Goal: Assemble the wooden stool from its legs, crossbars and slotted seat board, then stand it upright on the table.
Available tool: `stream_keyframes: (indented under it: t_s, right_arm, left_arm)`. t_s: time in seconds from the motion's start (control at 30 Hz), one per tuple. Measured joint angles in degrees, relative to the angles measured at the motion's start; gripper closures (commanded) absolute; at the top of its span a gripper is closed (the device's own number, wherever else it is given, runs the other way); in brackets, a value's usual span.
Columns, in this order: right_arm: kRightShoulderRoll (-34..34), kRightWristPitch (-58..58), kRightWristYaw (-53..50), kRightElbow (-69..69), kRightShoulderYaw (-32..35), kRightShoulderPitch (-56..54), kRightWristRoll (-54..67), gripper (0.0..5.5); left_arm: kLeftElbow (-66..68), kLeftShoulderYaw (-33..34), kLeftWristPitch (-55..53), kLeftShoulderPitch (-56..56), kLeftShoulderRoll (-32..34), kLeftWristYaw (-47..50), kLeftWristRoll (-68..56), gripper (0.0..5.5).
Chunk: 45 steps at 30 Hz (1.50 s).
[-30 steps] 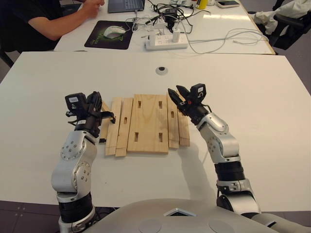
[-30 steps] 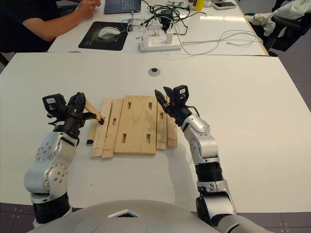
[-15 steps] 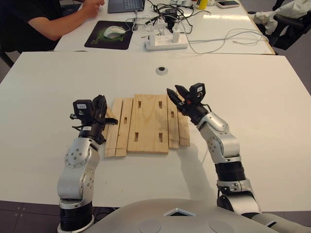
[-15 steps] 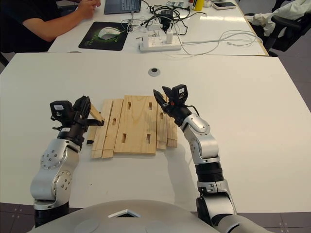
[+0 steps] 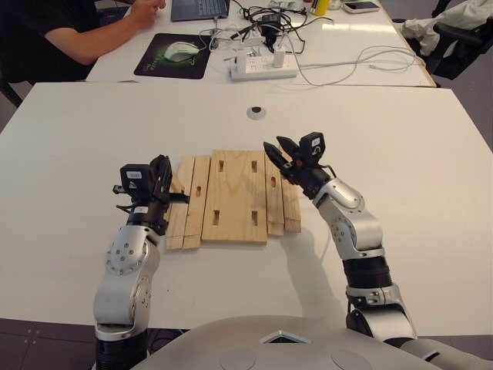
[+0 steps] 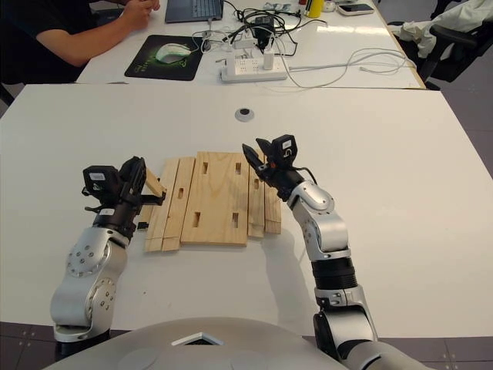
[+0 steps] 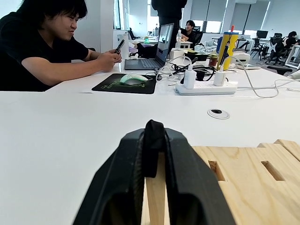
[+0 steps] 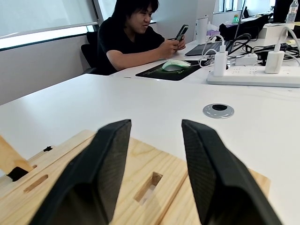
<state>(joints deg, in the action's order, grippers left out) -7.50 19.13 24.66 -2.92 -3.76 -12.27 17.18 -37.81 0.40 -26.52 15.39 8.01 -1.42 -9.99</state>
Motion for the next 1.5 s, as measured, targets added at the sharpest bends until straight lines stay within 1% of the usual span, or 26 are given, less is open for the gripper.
stream_keyframes:
  t_s: [0.13,0.4,0.7,1.5]
  right_arm:
    - [0.07,0.4,0.0,-0.02,-0.22,0.0,0.01,3.51]
    - [0.54,0.37,-0.03,-0.04,-0.28,-0.02,0.0,3.51]
    - [0.51,-0.09,-0.11,0.08,-0.1,-0.01,-0.06,3.51]
    - [0.79,-1.9,-0.03,1.83,-0.14,-0.12,-0.49,3.51]
  left_arm:
    - [-0.02,-0.72,0.16,0.28,0.23,-0.1,0.59,5.04]
    - [2.74,-0.14,-3.97,-5.76,1.09,-0.74,0.44,5.04]
    - [1.42,0.36,-3.65,-3.83,1.71,-2.05,-0.04,5.04]
    - [2.23,-0.32,-2.76,-4.4,2.44,-2.62,1.38,5.04]
